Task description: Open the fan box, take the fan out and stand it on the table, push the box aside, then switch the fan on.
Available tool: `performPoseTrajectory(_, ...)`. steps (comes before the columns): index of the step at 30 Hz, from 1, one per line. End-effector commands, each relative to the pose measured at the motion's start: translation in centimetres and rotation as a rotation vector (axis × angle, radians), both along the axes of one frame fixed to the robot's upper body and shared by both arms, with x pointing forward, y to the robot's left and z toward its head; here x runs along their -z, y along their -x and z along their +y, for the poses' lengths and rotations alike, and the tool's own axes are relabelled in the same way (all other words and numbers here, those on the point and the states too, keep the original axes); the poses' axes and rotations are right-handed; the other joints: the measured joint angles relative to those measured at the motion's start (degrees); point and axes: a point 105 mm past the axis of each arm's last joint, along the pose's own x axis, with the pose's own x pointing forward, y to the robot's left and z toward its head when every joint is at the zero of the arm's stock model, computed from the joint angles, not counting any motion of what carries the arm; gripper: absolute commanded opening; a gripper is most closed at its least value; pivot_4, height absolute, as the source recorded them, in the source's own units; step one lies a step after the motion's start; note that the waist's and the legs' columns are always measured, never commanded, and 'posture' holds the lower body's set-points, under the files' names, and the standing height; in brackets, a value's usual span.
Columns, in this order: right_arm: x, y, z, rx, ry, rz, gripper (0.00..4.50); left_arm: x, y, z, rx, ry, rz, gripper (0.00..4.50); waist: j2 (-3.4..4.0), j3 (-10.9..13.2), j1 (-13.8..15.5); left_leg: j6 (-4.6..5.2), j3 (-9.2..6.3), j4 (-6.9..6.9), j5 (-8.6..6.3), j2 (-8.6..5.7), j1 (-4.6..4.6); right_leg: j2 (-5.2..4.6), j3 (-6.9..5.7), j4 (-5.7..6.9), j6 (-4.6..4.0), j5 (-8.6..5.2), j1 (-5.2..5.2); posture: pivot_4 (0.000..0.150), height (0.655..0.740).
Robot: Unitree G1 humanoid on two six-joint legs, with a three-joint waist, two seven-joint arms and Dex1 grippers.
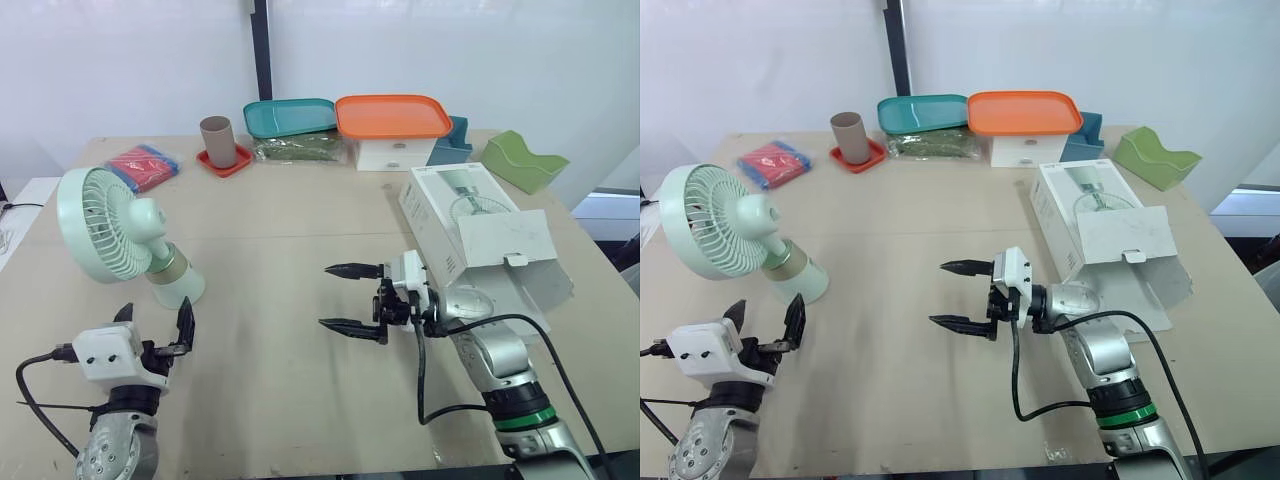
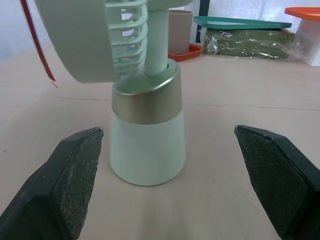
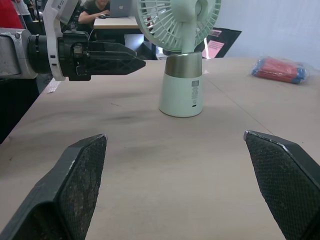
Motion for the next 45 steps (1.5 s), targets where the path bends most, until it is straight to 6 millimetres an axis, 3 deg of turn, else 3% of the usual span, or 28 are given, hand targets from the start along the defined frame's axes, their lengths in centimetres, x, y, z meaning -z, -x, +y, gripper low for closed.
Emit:
performPoseTrajectory(1,-0.8,0.1,0.5,-0.021,-0.006,-0.053,4.48,-0.4,-0.3,0.2,0.002,0.004,-0.017,4.5,0.0,0.0,0.01,0.0,-0.01,0.0,0.0,0.0,0.0,0.0,0.0,0.0,0.0,0.0,0.0,0.15,0.74)
performPoseTrajectory(18,-0.8,0.2,1.0,-0.025,-0.013,-0.055,4.48,-1.0,-0.9,1.6,-0.059,-0.031,-0.028,4.5,0.0,0.0,0.01,-0.02,-0.01,0.0,0.0,0.01,0.0,0.01,0.0,0.0,-0.02,0.01,-0.01,0.15,0.74)
performPoseTrajectory(29,-0.5,0.1,0.9,-0.018,-0.006,-0.055,4.48,-5.1,-0.7,1.1,-0.105,-0.09,-0.146,4.5,-0.01,0.0,0.01,-0.02,-0.01,0.0,0.0,0.02,0.0,0.01,0.0,0.0,-0.02,0.02,-0.01,0.15,0.74)
performPoseTrajectory(45,-0.5,0.1,1.0,-0.023,-0.009,-0.052,4.48,-7.7,-1.6,2.4,-0.17,-0.167,-0.206,4.5,0.0,0.0,0.02,-0.04,-0.01,0.0,0.0,0.03,0.0,0.03,0.0,0.0,-0.06,0.04,-0.01,0.15,0.74)
